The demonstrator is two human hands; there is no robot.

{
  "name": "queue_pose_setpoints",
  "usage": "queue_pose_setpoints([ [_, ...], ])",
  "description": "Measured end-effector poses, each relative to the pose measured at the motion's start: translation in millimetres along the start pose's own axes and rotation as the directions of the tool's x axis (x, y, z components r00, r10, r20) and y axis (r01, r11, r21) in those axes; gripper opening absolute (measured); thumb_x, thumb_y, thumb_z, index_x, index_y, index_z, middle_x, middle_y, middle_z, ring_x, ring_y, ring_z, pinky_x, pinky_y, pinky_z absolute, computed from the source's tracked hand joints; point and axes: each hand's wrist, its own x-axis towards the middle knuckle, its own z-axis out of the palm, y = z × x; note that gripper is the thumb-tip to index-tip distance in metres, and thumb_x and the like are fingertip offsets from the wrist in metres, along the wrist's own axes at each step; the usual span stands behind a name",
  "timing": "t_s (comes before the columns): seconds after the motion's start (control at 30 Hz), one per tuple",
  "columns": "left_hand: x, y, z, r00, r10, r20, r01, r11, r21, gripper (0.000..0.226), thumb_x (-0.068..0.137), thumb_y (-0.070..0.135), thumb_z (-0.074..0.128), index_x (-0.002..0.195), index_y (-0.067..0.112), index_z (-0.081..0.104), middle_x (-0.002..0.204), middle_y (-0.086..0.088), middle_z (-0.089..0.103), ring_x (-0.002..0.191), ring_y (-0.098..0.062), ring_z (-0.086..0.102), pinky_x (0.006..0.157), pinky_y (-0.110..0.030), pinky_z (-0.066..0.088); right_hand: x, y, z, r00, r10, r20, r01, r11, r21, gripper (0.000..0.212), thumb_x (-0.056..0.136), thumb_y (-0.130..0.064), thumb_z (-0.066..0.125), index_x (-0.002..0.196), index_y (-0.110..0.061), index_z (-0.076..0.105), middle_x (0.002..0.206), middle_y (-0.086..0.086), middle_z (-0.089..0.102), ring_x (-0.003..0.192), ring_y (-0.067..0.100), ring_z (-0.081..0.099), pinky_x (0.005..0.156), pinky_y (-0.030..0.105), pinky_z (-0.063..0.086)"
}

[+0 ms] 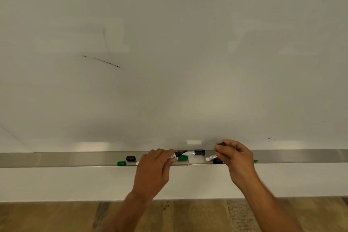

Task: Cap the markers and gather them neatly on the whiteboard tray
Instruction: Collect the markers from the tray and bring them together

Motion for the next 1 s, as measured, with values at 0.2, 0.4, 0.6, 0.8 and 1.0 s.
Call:
queue_pose_setpoints([
  [0.2,4,22,-9,0.999,-0.037,-0.027,0.037,0.999,-0.022,0.035,0.094,0.038,0.042,0.116,0.026,0.066,0.095,0.006,0.072,0.079,-0.015,0.065,0.069,-0.038,0.056,-31,-1,21,0.974,-0.128,0.189,0.137,0.99,-0.036,0.021,0.065,0.003,0.077,0.083,-0.005,0.072,0.076,0.015,0.076,0.069,0.026,0.074,0.059,0.028,0.061],
  [0.4,1,28,-12,0.999,-0.018,-0.029,0.019,1.0,0.024,0.03,0.094,0.036,0.049,0.116,0.028,0.067,0.097,0.006,0.072,0.079,-0.016,0.065,0.07,-0.039,0.053,-44,6,27,0.951,-0.216,0.223,0.234,0.971,-0.056,0.021,0.076,0.011,0.071,0.081,-0.008,0.074,0.08,0.012,0.077,0.078,0.025,0.075,0.065,0.027,0.061],
  [0.6,-1,37,-14,0.999,0.0,-0.032,0.0,1.0,0.019,0.03,0.095,0.037,0.047,0.117,0.028,0.066,0.096,0.007,0.071,0.078,-0.016,0.065,0.068,-0.039,0.052,-51,10,32,0.933,-0.251,0.26,0.278,0.958,-0.072,0.02,0.076,0.007,0.073,0.084,-0.011,0.075,0.085,0.012,0.078,0.082,0.026,0.075,0.068,0.028,0.061],
  [0.8,-6,45,-16,0.999,-0.002,-0.036,0.001,1.0,-0.003,0.026,0.095,0.035,0.05,0.115,0.027,0.067,0.097,0.009,0.072,0.081,-0.013,0.065,0.07,-0.033,0.052,-56,14,35,0.919,-0.258,0.299,0.314,0.936,-0.158,0.016,0.067,-0.014,0.079,0.083,-0.018,0.076,0.086,0.01,0.078,0.08,0.03,0.073,0.068,0.034,0.062],
  [1.0,-1,46,-24,0.991,-0.103,0.08,0.115,0.98,-0.163,0.022,0.092,0.04,0.047,0.094,0.035,0.068,0.073,0.012,0.07,0.065,-0.006,0.06,0.056,-0.026,0.049,-60,19,35,0.919,-0.229,0.32,0.285,0.948,-0.14,0.012,0.065,-0.011,0.079,0.076,-0.016,0.075,0.083,0.011,0.078,0.078,0.028,0.074,0.071,0.033,0.062],
])
